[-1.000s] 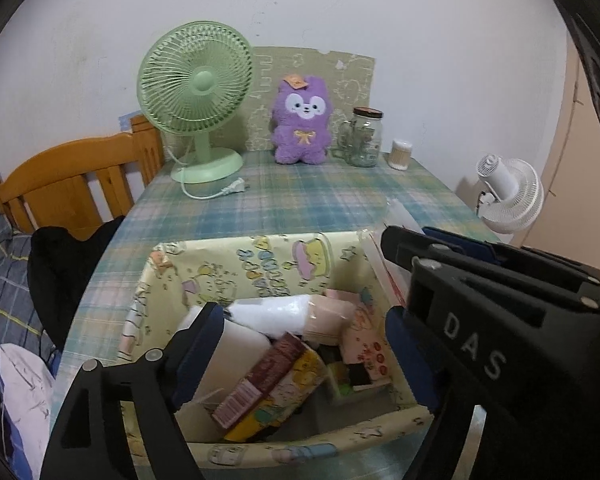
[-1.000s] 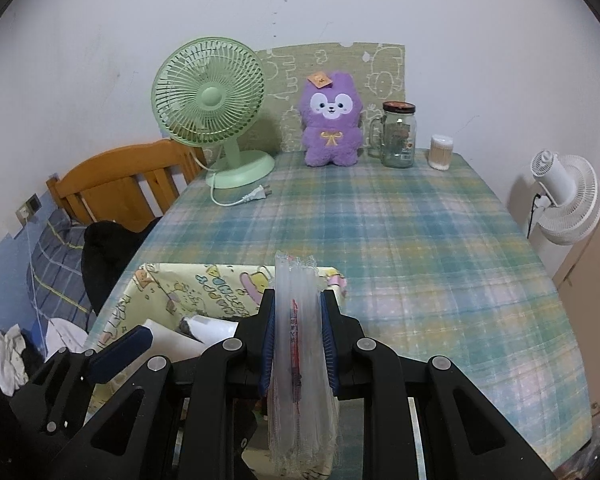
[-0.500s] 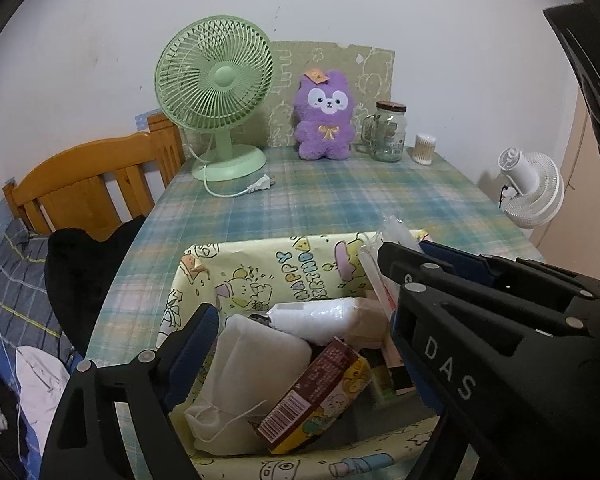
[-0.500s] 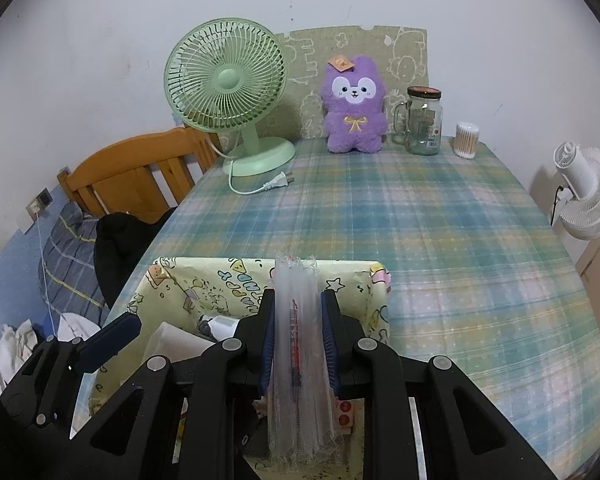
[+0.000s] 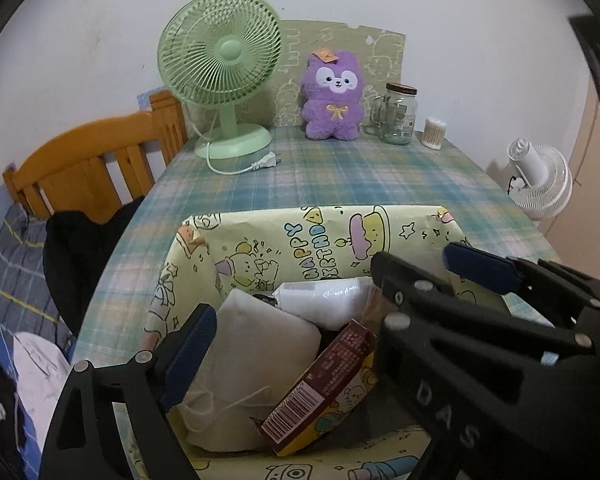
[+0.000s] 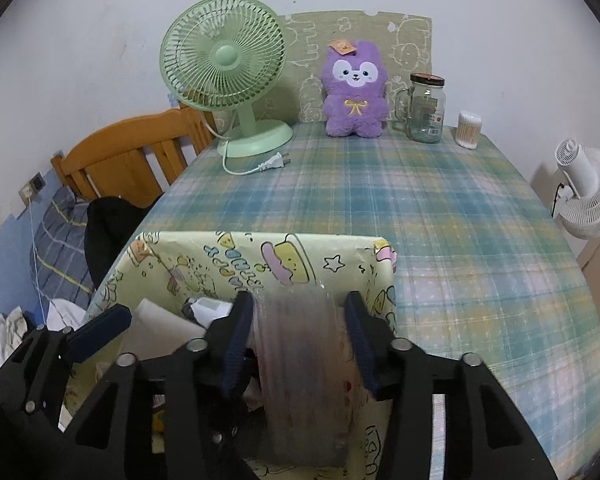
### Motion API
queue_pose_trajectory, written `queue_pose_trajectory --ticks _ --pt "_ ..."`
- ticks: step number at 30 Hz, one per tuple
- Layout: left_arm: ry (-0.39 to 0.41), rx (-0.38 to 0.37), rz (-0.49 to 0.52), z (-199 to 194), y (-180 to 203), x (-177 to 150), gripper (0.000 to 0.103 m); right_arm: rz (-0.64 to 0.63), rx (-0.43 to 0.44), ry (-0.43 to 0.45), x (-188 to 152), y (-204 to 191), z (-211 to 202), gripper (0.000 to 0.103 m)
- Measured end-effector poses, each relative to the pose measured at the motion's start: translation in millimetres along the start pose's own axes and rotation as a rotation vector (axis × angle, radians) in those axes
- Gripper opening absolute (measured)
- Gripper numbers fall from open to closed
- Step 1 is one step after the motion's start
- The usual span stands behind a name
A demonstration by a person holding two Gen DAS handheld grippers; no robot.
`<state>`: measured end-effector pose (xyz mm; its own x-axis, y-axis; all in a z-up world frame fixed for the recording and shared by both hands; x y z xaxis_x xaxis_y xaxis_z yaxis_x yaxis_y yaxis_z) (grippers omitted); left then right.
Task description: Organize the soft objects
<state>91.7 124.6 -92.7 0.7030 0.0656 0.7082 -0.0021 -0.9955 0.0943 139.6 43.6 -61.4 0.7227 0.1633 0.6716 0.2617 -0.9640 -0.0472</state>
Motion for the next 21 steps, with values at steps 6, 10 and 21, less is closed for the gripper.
queue_pose_trajectory --ticks 6,10,21 --pt "0.013 -0.008 -0.014 -5 -2 1 0.092 -0.017 -0.014 0.027 -2 -3 -9 0.073" --pt "0.028 -0.007 -0.008 -9 1 3 0.092 -0.011 -0.029 0.055 -1 -1 -17 0.079" --pt "0.063 -0.001 0.001 -22 15 8 0.095 0.007 -0.049 0.099 0 12 -40 0.087"
Point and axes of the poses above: each gripper's, at about its wrist camera, not at the fingertips, and z roughly the way its jaws point, y to its right, x to its top, the point moved 1 cm from there along z, roughly the way its jaws point, and after that the axes turned 7 degrees about -x, right-handed, at the moved point
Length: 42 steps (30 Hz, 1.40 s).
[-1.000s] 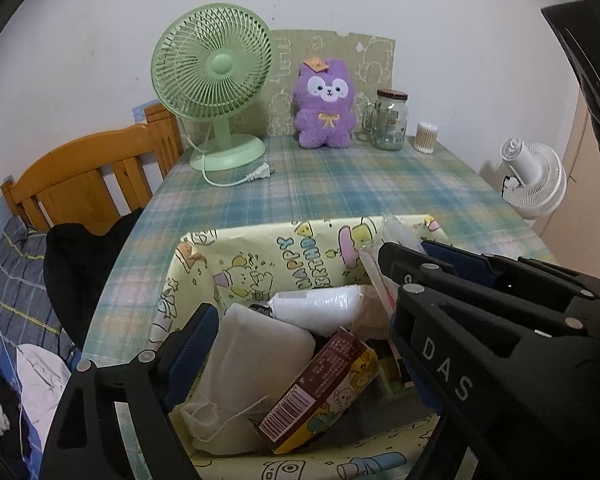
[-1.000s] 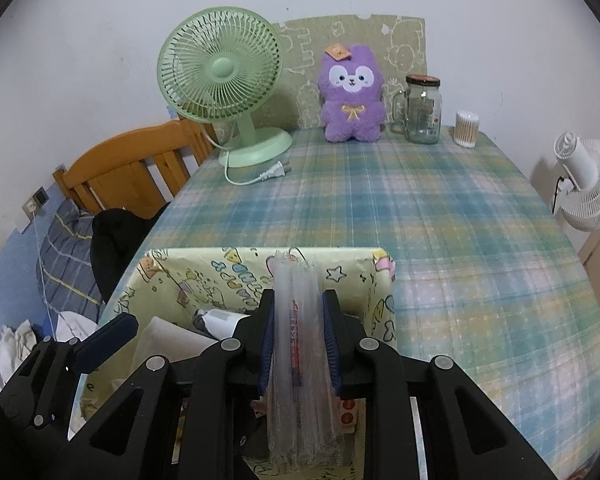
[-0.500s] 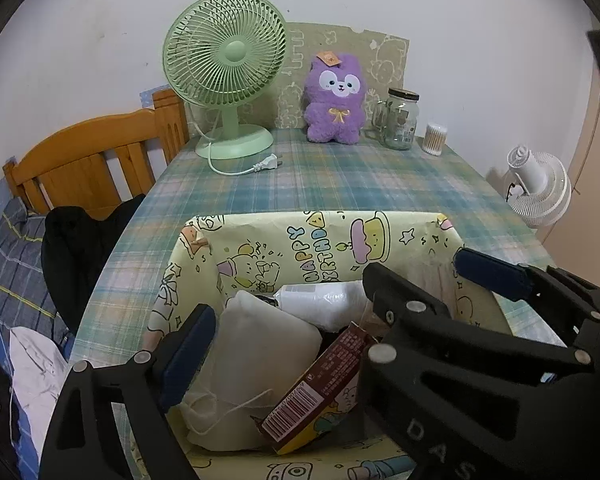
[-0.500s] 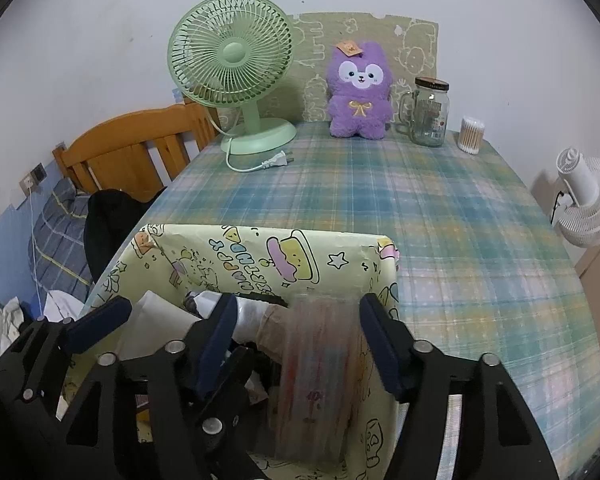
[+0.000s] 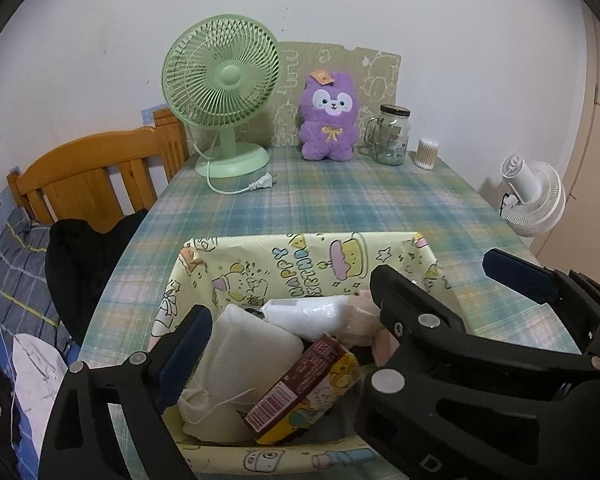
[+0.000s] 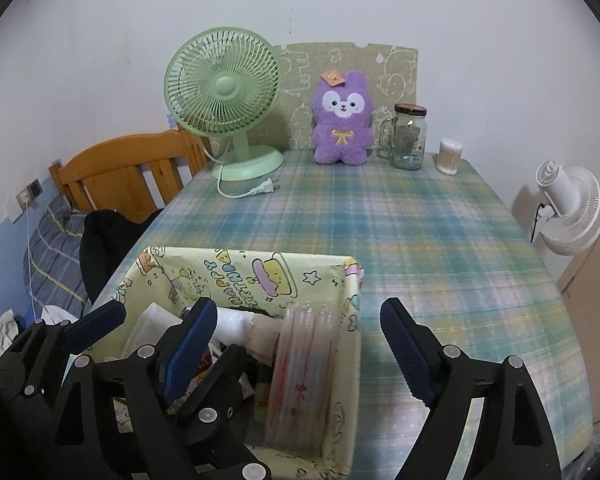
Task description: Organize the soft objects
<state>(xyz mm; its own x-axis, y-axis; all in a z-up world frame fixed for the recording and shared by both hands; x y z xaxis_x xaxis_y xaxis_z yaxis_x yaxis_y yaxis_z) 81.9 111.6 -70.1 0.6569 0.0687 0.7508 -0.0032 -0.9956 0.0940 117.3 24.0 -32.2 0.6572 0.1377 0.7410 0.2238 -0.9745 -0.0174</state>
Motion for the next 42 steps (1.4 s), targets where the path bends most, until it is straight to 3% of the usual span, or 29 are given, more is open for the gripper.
queue_pose_trajectory --ticks 12,31,42 --pt "0.068 0.022 0.014 -22 27 9 0.103 0.049 -0.024 0.079 5 30 -35 0.099" --pt "0.132 -0.011 0.072 -57 89 20 0.103 0.089 -0.075 0.207 6 87 -102 0.102" --pt "0.198 0.013 0.089 -85 107 25 0.103 0.13 -0.116 0.266 3 119 -135 0.102"
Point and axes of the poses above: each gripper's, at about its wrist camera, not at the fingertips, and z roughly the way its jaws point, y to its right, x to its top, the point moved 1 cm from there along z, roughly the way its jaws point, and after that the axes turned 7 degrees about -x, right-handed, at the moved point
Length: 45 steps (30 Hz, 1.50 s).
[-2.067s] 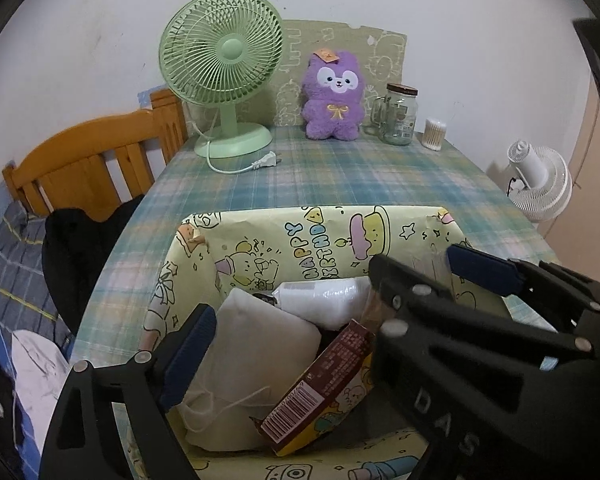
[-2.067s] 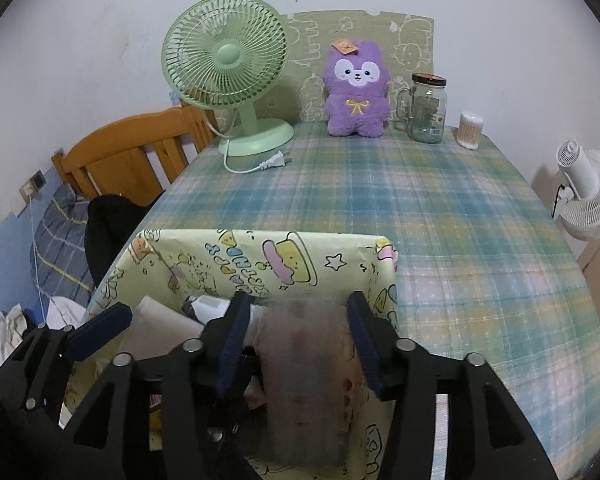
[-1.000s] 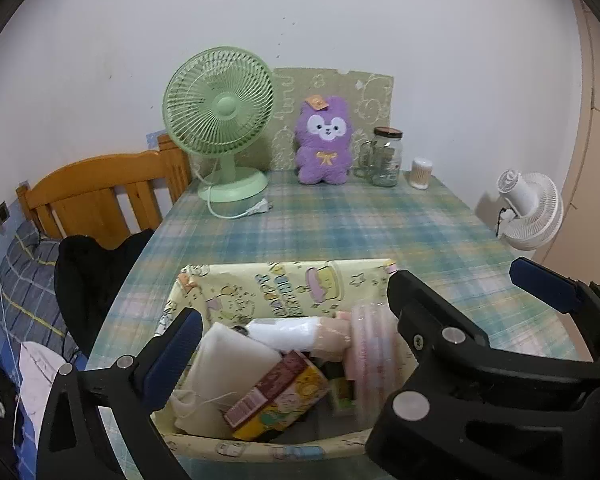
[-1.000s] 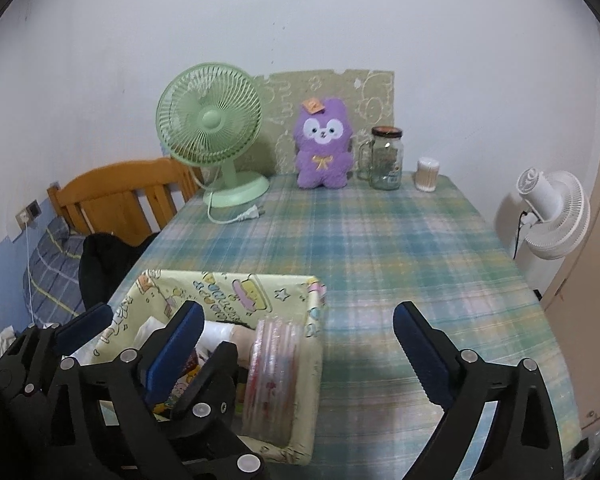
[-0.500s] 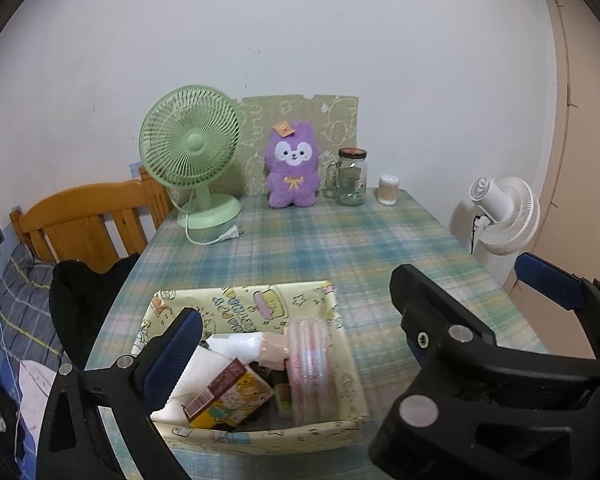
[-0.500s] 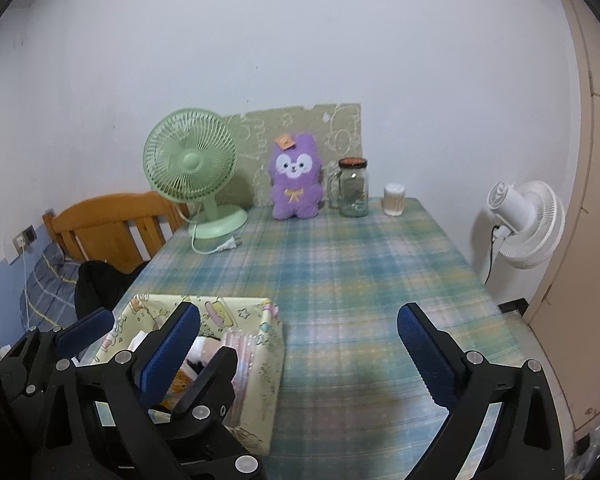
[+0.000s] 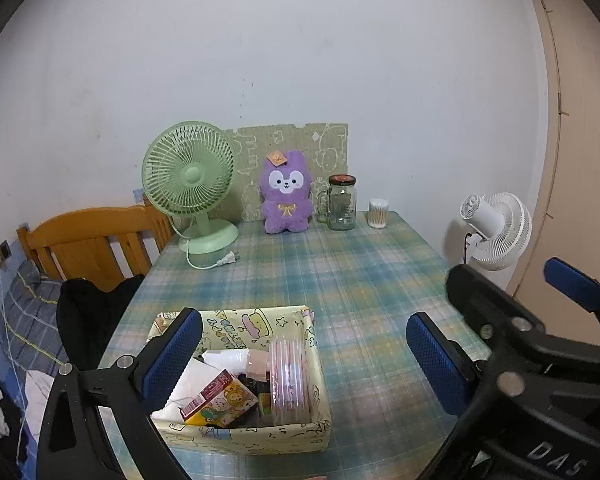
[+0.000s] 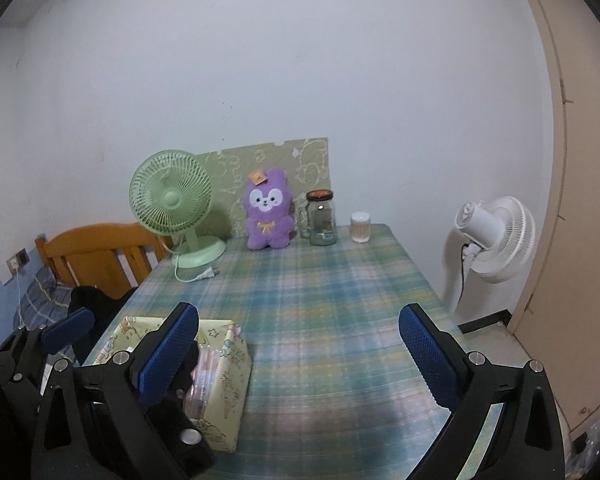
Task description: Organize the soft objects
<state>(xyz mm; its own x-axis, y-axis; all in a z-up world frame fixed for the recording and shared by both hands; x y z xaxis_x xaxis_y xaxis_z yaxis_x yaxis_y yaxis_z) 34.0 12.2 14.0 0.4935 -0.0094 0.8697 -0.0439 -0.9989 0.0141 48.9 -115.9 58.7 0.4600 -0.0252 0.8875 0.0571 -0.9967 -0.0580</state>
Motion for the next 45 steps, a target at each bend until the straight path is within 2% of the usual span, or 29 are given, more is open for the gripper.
queue_pose_trajectory --ticks 16,45 --pt "0.033 0.018 -0.004 -20 7 1 0.103 0.024 -0.046 0.041 -2 31 -24 0.103" --pt "0.078 0.032 -0.04 -38 -5 -2 0.103 0.005 -0.063 0.072 1 26 -38 0.103"
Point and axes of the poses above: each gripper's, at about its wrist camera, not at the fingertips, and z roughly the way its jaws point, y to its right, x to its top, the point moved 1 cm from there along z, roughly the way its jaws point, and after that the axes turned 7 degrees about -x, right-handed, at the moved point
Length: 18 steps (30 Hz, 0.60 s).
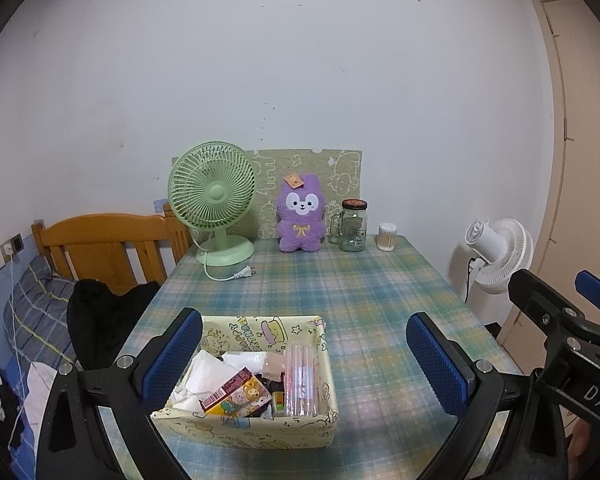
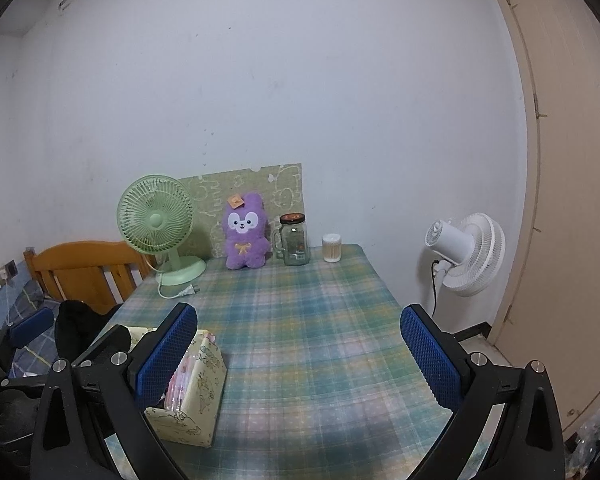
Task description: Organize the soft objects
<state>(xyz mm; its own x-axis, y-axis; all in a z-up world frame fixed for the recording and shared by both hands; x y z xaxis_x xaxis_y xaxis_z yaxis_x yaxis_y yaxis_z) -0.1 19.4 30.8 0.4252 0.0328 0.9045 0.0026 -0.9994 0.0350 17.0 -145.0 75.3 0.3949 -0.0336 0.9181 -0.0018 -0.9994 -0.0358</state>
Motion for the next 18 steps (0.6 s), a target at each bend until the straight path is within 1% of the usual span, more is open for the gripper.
queue_pose_trajectory --ticks 18 --pt "0.007 0.008 -0.009 -3.4 -0.1 1.2 0.103 -0.003 -0.004 0.008 0.6 -0.2 -4.3 0.103"
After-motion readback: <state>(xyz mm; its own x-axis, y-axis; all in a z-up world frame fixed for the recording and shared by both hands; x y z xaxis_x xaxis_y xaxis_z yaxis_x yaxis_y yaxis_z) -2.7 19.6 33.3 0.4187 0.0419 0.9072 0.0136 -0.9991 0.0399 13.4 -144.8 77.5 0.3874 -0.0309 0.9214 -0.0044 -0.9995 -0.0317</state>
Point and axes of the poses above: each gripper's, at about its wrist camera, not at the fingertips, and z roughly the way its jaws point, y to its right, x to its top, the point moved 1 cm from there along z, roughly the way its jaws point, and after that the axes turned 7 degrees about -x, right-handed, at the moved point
